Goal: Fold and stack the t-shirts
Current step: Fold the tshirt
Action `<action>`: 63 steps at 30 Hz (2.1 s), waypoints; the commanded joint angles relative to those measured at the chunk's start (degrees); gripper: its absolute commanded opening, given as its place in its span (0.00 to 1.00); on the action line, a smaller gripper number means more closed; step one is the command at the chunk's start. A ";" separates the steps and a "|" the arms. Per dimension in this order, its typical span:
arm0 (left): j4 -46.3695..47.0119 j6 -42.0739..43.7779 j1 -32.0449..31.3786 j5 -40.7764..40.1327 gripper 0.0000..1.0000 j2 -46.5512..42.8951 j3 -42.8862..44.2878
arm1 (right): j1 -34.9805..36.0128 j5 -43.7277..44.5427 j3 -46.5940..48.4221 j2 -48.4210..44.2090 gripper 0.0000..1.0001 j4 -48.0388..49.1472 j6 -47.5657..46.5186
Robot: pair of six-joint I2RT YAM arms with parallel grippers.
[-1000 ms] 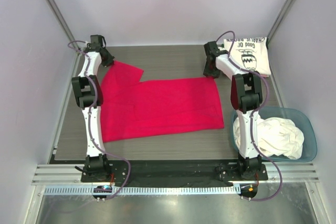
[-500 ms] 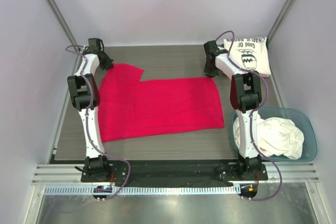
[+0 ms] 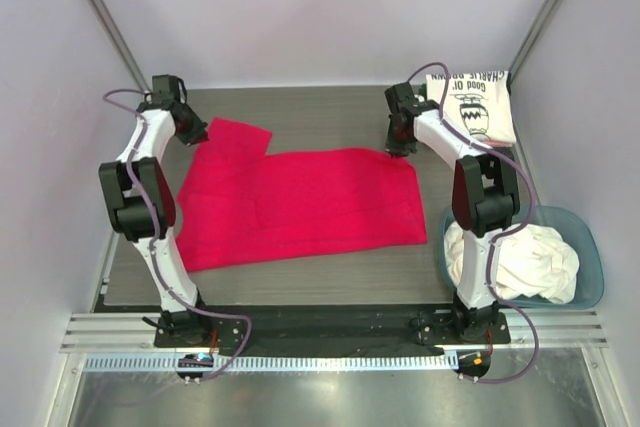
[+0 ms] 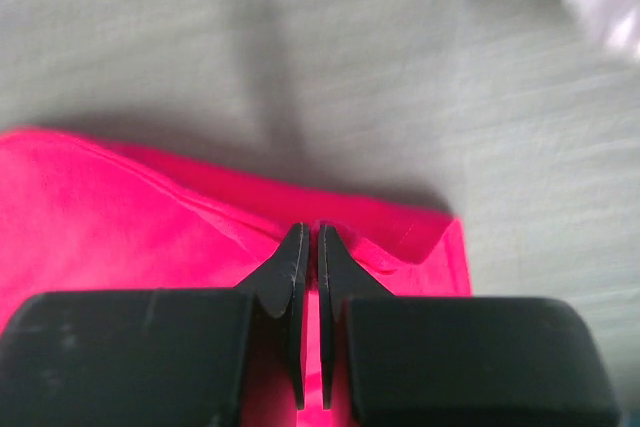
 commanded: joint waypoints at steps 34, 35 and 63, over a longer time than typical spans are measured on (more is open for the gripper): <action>-3.79 7.32 -4.23 -9.63 0.55 30.01 37.03 | 0.75 -6.74 -15.25 -12.35 0.01 7.11 -0.16; -3.70 7.23 -4.76 -10.07 0.55 30.53 37.03 | 0.75 -6.65 -15.34 -12.70 0.01 7.11 -0.25; -2.66 7.23 -6.52 -15.96 0.00 12.22 24.25 | -0.04 -6.65 -11.56 -12.79 0.01 5.44 -1.57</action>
